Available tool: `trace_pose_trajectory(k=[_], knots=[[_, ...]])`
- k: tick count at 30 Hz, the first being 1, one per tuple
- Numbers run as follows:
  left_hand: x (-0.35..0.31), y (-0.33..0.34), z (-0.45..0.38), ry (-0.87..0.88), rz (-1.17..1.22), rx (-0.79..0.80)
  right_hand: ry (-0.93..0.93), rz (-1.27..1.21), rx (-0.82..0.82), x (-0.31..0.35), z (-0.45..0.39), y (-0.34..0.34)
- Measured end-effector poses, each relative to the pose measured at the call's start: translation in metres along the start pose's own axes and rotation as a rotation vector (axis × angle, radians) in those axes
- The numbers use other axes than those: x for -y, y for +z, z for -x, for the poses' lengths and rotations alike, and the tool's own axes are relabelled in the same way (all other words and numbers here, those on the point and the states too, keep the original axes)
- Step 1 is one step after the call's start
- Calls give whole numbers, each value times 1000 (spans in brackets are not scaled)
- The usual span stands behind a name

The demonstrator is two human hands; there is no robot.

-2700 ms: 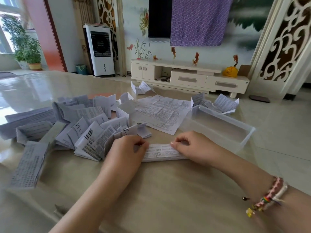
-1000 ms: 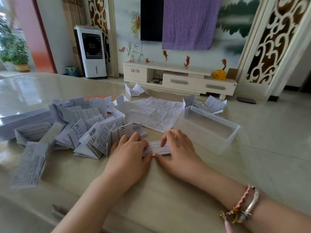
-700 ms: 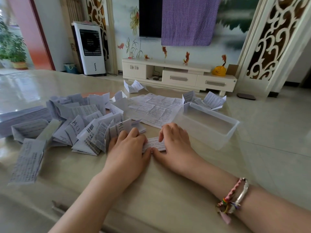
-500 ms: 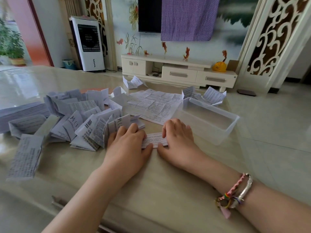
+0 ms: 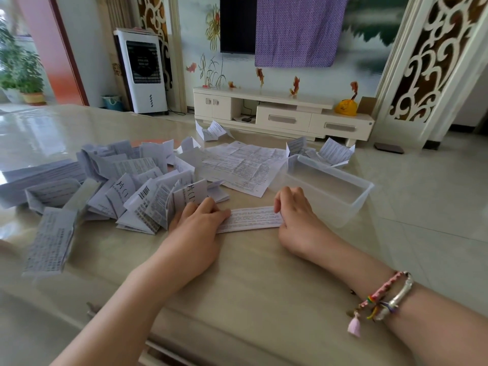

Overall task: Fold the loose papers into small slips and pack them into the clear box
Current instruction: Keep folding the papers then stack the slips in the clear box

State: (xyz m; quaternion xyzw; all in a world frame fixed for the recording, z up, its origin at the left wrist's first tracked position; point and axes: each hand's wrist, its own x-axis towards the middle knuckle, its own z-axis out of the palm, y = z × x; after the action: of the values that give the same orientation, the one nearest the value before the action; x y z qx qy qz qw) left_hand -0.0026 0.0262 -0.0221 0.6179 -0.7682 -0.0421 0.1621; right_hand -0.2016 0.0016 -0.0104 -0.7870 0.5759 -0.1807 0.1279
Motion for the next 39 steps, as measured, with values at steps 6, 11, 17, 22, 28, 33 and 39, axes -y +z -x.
trace_pose_trajectory(k=[6, 11, 17, 22, 28, 33, 39], knots=[[14, 1, 8, 101, 146, -17, -134, -39, -41, -1, 2, -1], [20, -1, 7, 117, 220, -29, -364, 61, 47, -8, 1, -10], [17, -1, 7, 124, 119, -100, -548, 357, 103, -3, -10, -24], [11, -7, 2, 225, -79, -177, -676, 705, -25, 2, -15, -24], [11, -6, -2, 324, -217, -256, -649, 675, -169, -7, -18, -20], [4, -7, 4, 337, -71, -268, -642, 193, -100, -5, 8, -39], [-15, -4, 6, 301, 334, 6, -477, -241, 150, 10, 35, -48]])
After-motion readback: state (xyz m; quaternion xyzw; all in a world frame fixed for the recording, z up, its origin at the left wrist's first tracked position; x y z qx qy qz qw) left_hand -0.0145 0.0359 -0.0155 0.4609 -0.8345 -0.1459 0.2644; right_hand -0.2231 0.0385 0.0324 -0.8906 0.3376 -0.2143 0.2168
